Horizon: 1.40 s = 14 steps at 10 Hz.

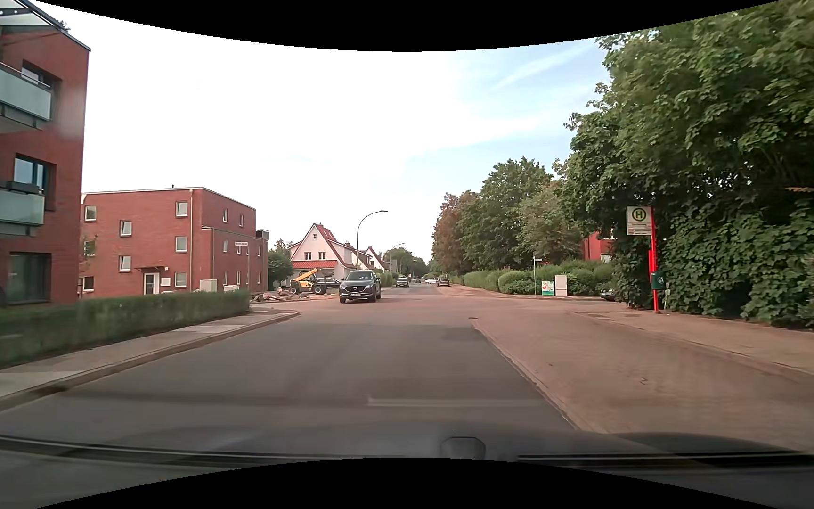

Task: Follow the waypoints while adhering to traffic rules and regulations

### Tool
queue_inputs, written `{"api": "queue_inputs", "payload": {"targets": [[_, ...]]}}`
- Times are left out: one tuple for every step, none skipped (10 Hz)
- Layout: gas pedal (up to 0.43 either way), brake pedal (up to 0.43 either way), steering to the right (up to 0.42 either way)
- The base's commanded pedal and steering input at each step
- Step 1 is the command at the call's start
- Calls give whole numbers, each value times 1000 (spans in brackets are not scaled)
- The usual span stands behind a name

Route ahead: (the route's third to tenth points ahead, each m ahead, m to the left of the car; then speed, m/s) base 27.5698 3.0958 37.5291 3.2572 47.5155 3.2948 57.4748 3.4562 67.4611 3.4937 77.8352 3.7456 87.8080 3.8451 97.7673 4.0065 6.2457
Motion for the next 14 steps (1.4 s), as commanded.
{"api": "queue_inputs", "payload": {"targets": [[79, 0, -4], [79, 0, -4], [79, 0, -4], [79, 0, -4], [79, 0, -3], [79, 0, 0], [79, 0, 3], [79, 0, 10], [79, 0, 13], [79, 0, 14], [79, 0, 11], [79, 0, 7], [79, 0, 7], [79, 0, 7]]}}
